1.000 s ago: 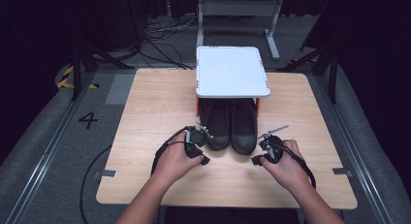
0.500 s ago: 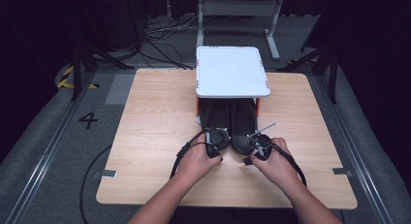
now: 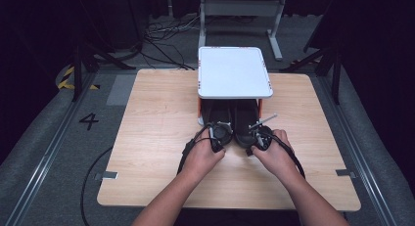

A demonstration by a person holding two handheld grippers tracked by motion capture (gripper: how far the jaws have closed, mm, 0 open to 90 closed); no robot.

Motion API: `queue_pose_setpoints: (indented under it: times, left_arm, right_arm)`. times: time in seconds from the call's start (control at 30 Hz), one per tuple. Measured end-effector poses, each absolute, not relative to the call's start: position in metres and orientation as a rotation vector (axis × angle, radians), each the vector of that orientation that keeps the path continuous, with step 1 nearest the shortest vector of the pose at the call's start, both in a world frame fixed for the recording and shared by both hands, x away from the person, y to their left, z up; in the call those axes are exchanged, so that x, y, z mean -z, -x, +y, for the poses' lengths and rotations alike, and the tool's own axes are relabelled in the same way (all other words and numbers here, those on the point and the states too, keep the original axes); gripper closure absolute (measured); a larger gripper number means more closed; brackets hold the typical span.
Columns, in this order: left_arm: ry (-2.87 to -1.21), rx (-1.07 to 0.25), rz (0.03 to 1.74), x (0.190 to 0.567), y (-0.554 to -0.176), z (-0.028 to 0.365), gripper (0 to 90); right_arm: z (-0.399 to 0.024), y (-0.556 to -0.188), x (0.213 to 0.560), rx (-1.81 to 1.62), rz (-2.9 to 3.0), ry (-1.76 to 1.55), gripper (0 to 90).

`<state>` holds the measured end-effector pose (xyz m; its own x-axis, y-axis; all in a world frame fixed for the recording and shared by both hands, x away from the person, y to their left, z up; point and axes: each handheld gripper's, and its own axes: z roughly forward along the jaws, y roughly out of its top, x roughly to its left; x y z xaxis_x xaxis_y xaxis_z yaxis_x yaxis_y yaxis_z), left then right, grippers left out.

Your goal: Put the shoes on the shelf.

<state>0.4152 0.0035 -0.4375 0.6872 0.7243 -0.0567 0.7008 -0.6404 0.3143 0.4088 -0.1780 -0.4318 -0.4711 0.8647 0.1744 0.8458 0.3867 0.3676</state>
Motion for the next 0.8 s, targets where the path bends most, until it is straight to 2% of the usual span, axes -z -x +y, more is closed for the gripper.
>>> queue_pose_setpoints:
  times: [0.2, 0.47, 0.8]
  left_arm:
    - [-2.584, -0.138, 1.173, 0.437, -0.430, 0.004, 76.0]
    - [-2.556, -0.140, 1.213, 0.439, -0.441, 0.006, 78.1]
    - [-2.511, -0.213, 1.239, 0.436, -0.461, 0.000, 78.2]
  right_arm:
    - [-0.177, -0.430, 0.431, -0.643, 2.568, -1.633, 86.4]
    - [-0.175, -0.438, 0.435, -0.663, 2.544, -1.634, 88.1]
    - [-0.176, -0.454, 0.435, -0.700, 2.435, -1.552, 88.5]
